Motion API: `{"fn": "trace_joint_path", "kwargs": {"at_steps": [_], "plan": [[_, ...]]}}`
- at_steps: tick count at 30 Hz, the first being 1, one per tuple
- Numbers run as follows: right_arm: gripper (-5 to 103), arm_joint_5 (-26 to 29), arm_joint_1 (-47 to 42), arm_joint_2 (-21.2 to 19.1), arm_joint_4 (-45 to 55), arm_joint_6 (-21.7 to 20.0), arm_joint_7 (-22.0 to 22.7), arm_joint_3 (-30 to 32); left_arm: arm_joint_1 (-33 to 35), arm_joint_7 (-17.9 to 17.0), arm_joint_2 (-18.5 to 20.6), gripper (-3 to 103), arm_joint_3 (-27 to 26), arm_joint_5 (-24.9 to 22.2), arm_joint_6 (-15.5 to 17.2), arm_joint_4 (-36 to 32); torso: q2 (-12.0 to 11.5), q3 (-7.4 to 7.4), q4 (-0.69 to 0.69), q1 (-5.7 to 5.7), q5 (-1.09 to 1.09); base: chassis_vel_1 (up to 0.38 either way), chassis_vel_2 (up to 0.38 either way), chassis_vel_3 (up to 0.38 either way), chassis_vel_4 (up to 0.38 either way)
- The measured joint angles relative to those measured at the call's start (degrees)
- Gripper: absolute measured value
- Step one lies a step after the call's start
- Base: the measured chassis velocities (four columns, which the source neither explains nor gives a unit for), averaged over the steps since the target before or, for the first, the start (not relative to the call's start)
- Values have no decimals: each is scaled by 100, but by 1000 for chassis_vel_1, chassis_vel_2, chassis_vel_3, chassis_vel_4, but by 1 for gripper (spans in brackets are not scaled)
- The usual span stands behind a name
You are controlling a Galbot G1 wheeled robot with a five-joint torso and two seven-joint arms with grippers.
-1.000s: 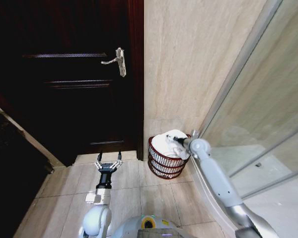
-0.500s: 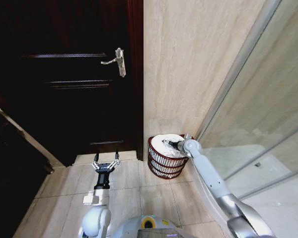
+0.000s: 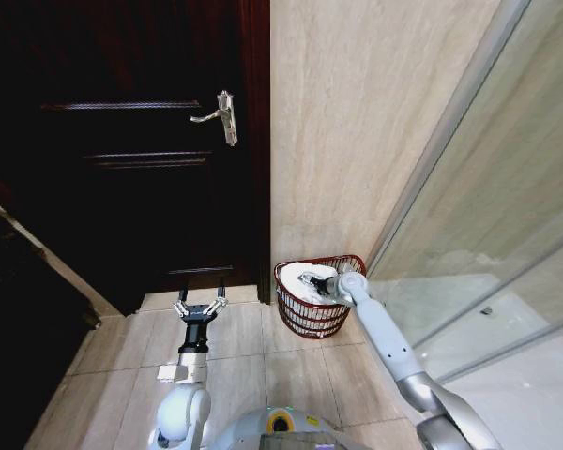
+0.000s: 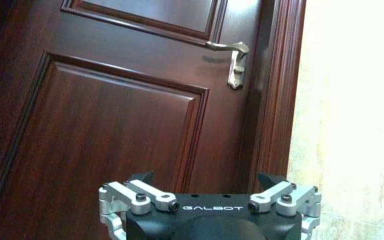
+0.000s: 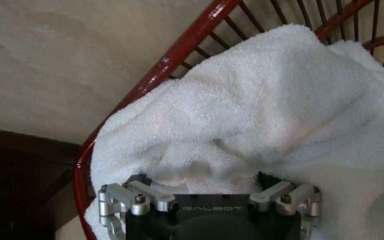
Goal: Discard the used towel into the hamper.
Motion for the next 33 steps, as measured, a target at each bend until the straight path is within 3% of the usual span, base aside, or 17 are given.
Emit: {"fn": "trace_joint_path", "kwargs": {"at_steps": [8,9,20,28,33], "plan": [[100,-483,-103,-226,676,-1,-198,-11,19,15,28,100,-5,-77,-60,39,0,1,0,1,1,0,0,0,0],[100,-795,-204,-312,957,0,-317,-32,21,23,28,100,6,-78,-77,51,0,1,1,1,1,0,0,0,0],[100,-1906,-786,-806,2425,1,-696,-44,37,59,26,100,33,-78,-84,8,1,0,-1,1,2,0,0,0,0],[100,-2247,-1028,-1144,3317,5,-890,119,44,64,15,100,45,-77,-86,-34,2,0,0,1,0,0,0,0,0],[100,-2754,-1359,-1495,4013,151,-1449,546,47,37,26,100,35,-80,-77,-111,2,0,-1,1,-1,0,0,0,0]]}}
